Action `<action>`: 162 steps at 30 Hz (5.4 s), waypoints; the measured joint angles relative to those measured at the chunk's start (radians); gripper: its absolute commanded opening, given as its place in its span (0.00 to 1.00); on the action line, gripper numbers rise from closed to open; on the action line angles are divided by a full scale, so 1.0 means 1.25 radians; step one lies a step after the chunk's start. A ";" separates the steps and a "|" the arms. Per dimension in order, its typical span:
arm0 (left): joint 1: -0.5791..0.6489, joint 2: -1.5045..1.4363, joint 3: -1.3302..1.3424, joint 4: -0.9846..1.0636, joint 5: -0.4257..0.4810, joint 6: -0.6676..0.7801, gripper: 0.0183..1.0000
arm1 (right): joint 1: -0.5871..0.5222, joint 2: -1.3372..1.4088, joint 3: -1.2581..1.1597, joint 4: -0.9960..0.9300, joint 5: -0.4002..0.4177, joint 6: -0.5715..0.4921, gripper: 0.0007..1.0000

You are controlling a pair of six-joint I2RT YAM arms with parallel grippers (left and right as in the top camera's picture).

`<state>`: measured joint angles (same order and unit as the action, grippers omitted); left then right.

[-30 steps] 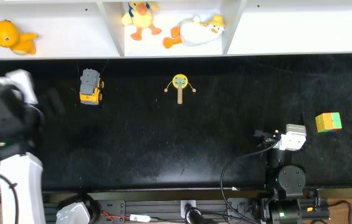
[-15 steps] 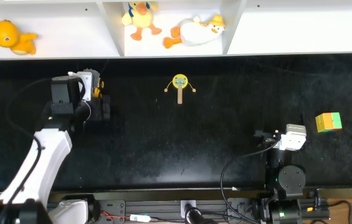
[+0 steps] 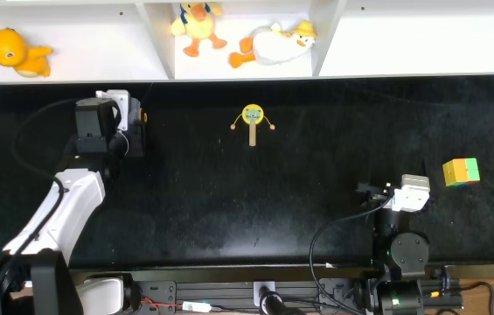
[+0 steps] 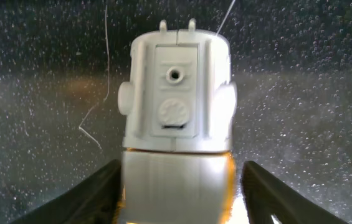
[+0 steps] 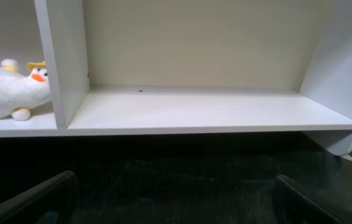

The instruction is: Store Toys

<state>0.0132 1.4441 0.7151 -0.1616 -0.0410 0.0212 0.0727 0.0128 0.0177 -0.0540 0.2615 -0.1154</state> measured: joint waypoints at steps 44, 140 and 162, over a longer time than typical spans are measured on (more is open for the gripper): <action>-0.027 0.030 0.364 -0.152 0.036 0.003 0.37 | 0.000 0.000 0.000 0.000 0.000 0.000 1.00; -0.027 -1.138 -0.565 0.064 0.003 -0.042 1.00 | 0.254 0.929 0.700 -0.625 -0.048 0.414 1.00; -0.027 -1.138 -0.565 0.064 0.003 -0.042 1.00 | 0.560 1.487 0.987 -0.501 0.090 0.703 0.96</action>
<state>-0.0200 0.0216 0.0090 -0.0814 -0.0372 -0.0319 0.7723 1.8709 1.2514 -0.6804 0.3740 0.7631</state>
